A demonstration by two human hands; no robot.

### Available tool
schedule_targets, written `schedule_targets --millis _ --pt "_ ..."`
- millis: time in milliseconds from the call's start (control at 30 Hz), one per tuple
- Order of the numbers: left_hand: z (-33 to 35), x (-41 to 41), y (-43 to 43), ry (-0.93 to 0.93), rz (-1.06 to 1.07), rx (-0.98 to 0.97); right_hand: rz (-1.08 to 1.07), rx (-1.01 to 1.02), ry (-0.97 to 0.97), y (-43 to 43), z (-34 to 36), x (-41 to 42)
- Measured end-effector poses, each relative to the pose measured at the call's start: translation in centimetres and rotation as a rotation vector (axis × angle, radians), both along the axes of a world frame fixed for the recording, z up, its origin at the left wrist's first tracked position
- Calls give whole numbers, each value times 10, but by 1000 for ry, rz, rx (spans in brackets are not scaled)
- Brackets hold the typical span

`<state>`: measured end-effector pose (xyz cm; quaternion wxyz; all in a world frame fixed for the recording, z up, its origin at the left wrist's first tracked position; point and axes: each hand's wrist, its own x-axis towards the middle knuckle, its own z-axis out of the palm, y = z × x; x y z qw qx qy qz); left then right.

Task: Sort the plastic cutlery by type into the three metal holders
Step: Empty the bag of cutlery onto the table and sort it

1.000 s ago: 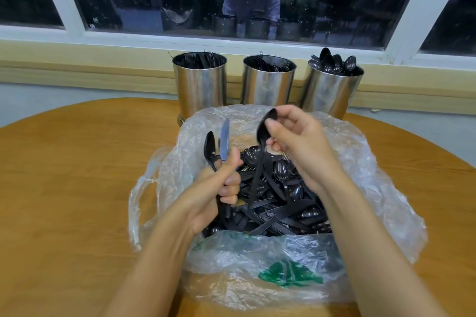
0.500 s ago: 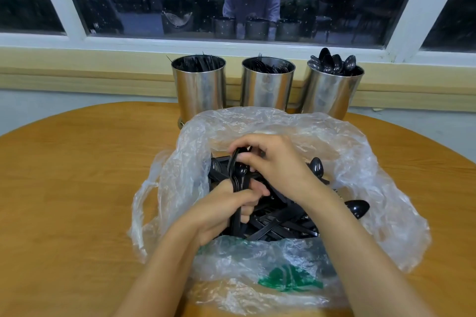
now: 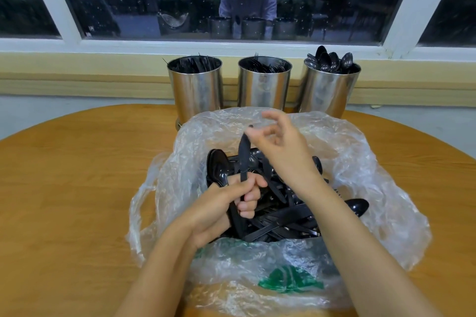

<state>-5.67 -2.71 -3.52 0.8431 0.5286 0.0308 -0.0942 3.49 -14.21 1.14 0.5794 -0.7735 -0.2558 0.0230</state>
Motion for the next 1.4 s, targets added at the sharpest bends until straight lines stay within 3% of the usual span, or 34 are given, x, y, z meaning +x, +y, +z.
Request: schedule_targets --millis 67,233,333,400,500,567,867,1000,1200,1300,1400 --pt "0 0 -2 -2 -2 39 123 -30 94 0 -4 2" --pt "2 -2 -3 -109 207 305 90 60 -20 -6 -1 7" --pt "6 -2 -3 -138 293 298 140 124 -13 -9 4 5" --pt "9 0 2 -139 417 215 50 104 -23 -18 0 13" --pt "9 2 13 -83 579 51 -179 -189 -134 -41 -14 29" --pt "9 3 16 -34 630 -27 -194 -395 -175 -53 -30 31" --pt "7 4 10 27 614 -32 -238 -632 -231 -44 -58 25" --pt "7 3 10 51 572 -35 -278 -392 -157 -44 -55 29" --pt "7 2 3 66 514 -20 -262 463 -57 -49 -18 11" --pt "9 1 -1 82 471 -41 -98 535 76 -48 -10 0" --pt "10 -1 -4 115 360 -47 44 408 156 -41 -13 -6"
